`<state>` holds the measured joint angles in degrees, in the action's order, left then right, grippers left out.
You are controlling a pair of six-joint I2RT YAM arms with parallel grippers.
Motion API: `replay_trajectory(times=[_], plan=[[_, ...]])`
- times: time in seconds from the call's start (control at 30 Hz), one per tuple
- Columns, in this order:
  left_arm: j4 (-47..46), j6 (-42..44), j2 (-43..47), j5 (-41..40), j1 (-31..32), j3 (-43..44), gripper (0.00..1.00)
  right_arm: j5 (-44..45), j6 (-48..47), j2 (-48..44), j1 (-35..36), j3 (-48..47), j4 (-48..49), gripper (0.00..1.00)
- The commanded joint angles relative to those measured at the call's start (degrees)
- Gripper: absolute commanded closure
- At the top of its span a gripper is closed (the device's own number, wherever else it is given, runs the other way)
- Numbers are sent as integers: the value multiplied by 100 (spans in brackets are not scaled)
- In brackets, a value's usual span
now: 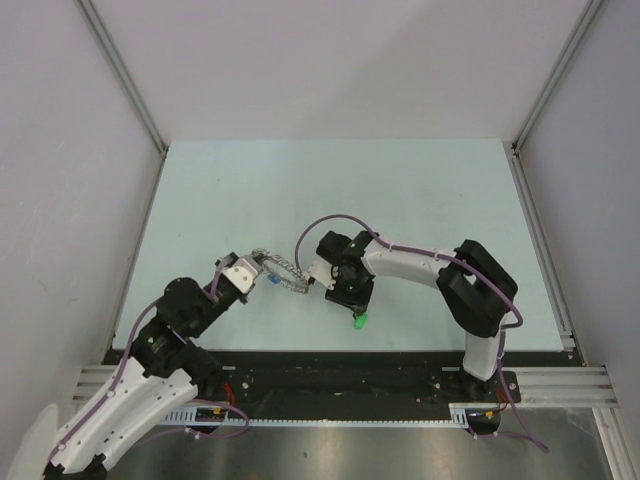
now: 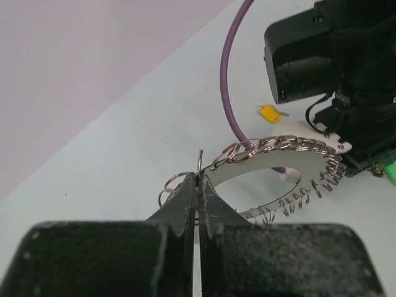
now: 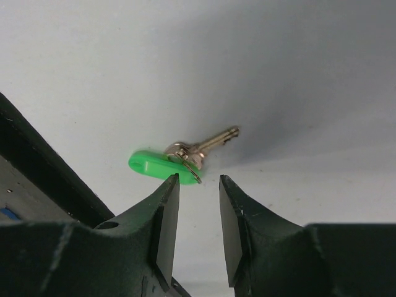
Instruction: Put the keys on the keyring
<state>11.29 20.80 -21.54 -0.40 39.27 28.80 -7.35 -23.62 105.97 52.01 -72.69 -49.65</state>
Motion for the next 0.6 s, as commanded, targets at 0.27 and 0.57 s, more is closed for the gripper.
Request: replay_trajectory(times=[0.27, 0.57], plan=[[-496, -76, -17, -153, 20, 38, 100, -231, -460, 389, 160, -448, -388, 67], [-487, -76, -70, -100, 20, 38, 99, -275, -451, 442, 187, -483, -563, 88]])
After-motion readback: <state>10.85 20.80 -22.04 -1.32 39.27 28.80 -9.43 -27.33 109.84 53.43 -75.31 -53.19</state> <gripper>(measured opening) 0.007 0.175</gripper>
